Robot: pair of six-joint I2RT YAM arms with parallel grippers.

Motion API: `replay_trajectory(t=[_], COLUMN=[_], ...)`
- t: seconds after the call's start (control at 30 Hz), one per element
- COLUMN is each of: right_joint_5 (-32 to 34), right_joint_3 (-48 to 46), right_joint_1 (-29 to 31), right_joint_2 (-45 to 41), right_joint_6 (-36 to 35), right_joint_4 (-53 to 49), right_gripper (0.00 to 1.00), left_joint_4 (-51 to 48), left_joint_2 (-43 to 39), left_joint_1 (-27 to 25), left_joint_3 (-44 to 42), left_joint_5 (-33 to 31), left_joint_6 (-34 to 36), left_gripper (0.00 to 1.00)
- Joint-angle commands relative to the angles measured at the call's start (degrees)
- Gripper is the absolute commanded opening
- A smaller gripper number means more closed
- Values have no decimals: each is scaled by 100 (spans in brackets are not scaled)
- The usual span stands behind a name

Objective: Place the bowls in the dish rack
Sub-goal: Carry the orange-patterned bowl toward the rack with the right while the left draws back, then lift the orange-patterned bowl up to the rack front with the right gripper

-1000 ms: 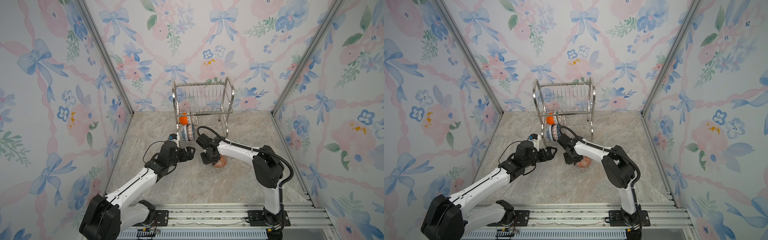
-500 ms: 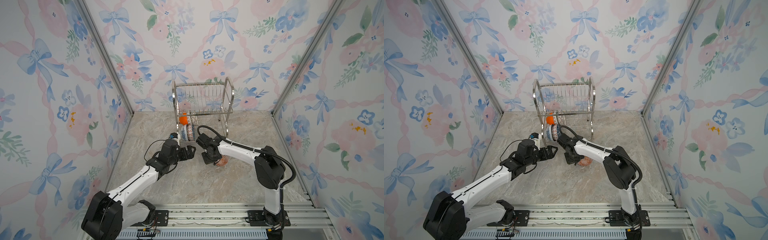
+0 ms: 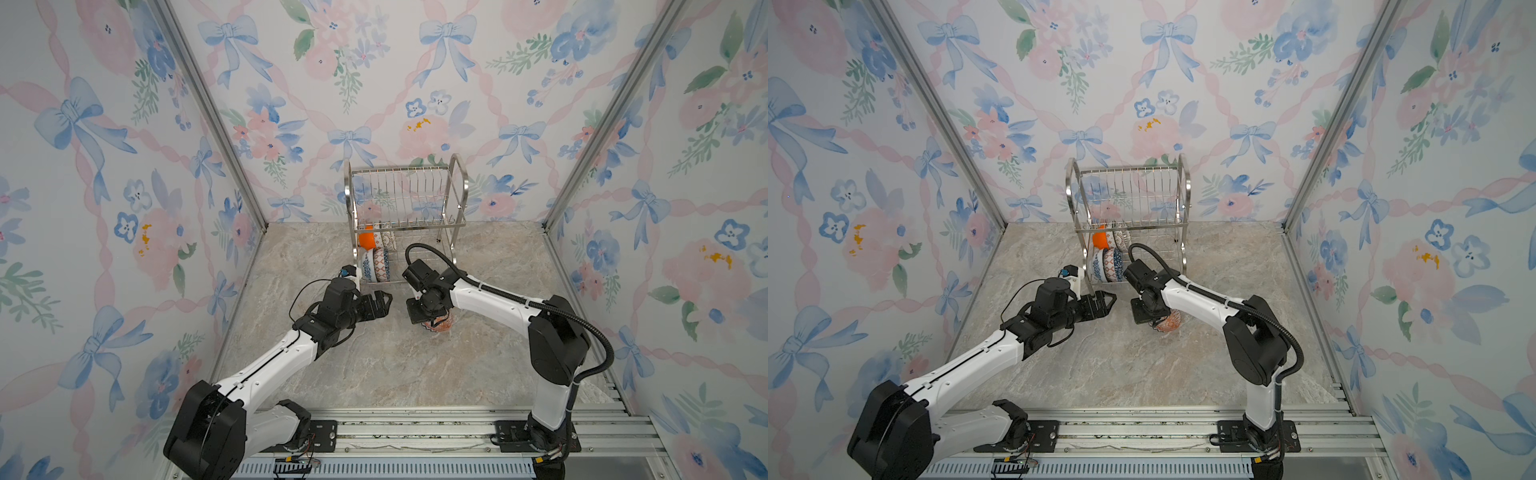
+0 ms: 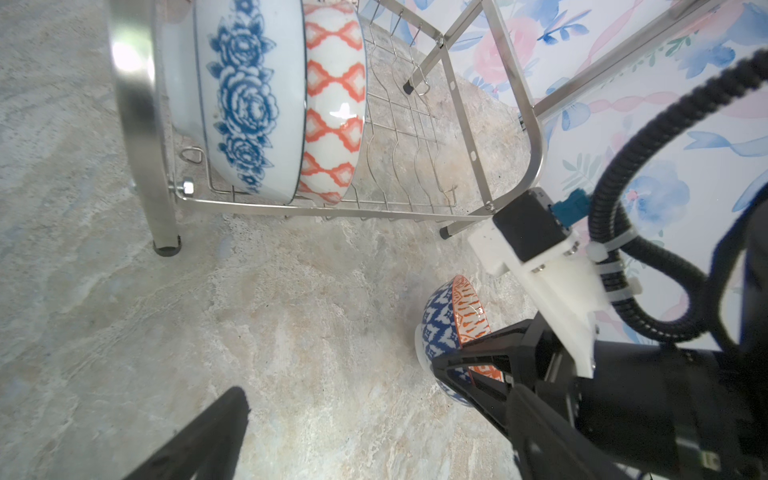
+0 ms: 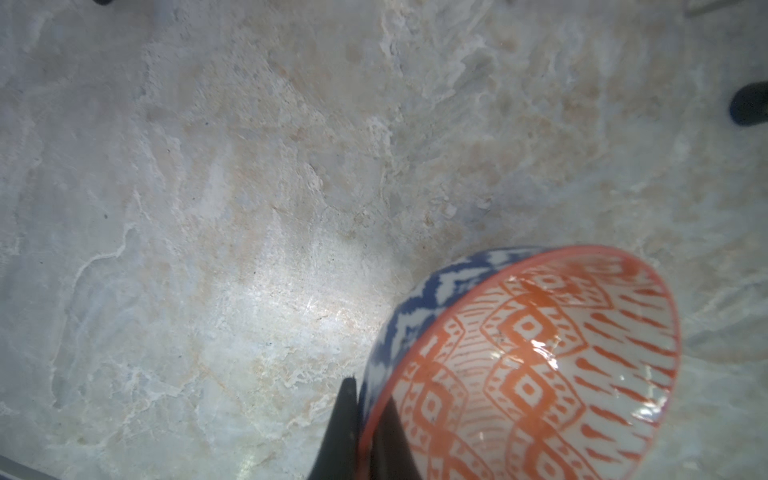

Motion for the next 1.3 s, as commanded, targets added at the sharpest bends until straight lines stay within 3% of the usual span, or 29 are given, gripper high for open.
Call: replay_trajectory(t=[0.0, 0.2, 0.4, 0.73, 0.93, 1.27], right_joint_5=[-157, -360, -1294, -1884, -2092, -2122], right_joint_3=[-42, -121, -593, -598, -427, -375], right_joint_1=[-80, -148, -472, -833, -964, -1130], right_joint_2=[-261, -469, -952, -1039, -729, -354], right_joint_6=[80, 159, 717, 1334, 1704, 2249], right_joint_4=[160, 358, 1852, 3466, 4305, 5170], right_gripper=[0, 0, 0, 0, 0, 0], left_joint_4=[-34, -30, 40, 23, -2, -155], left_joint_2=[-1, -13, 159, 451, 816, 1613], left_joint_1=[43, 39, 39, 423, 795, 1129], left_joint_3=[135, 129, 244, 919, 1235, 1755], left_joint_5=[82, 74, 172, 136, 328, 63], left_joint_6=[87, 113, 143, 347, 492, 480], left_gripper=[98, 98, 98, 98, 98, 98])
